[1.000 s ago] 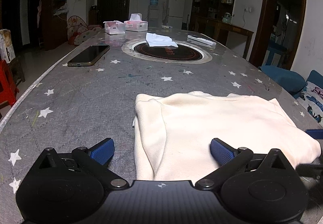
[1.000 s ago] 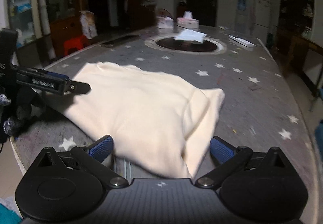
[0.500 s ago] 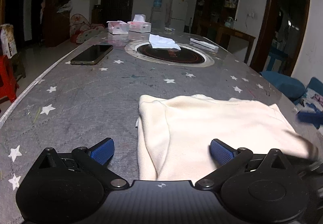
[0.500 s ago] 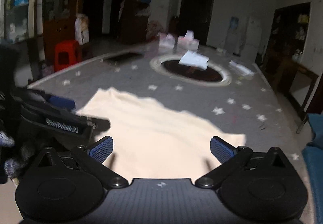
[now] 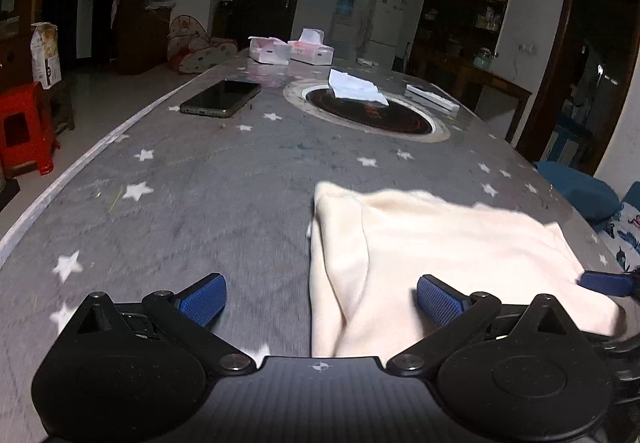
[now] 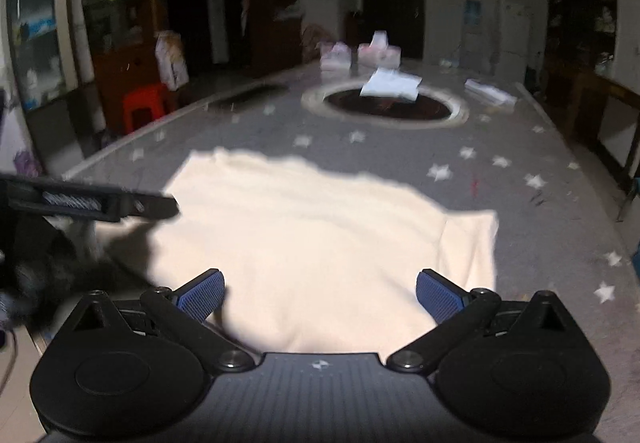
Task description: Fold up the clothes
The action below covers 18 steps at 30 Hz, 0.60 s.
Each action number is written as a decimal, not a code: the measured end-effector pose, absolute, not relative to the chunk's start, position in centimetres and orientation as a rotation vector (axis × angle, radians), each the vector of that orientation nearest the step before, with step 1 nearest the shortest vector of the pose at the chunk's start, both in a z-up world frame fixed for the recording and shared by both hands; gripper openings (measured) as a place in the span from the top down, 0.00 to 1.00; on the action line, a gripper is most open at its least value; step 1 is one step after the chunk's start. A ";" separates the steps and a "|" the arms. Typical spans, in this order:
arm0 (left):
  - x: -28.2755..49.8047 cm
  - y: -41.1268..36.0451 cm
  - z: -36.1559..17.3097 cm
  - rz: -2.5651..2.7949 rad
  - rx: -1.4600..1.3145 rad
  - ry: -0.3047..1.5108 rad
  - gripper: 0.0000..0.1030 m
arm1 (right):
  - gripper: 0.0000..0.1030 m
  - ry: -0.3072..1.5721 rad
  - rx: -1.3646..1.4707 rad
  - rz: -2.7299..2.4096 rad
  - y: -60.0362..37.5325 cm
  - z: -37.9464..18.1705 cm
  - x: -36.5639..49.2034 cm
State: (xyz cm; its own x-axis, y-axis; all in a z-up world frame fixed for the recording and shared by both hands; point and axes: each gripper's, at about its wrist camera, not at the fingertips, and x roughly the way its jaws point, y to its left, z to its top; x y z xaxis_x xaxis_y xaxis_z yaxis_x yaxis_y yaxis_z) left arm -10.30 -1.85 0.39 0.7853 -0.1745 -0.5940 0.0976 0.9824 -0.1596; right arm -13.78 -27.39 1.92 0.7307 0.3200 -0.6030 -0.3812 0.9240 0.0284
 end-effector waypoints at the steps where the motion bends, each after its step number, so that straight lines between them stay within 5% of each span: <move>1: -10.7 -2.1 0.3 -0.141 -0.103 0.651 0.00 | 0.00 0.643 -0.103 0.392 -27.3 1.9 -13.8; 18: -12.9 -2.3 1.2 -0.084 -0.029 0.648 0.00 | 0.00 0.586 -0.157 0.474 -26.4 2.6 -15.2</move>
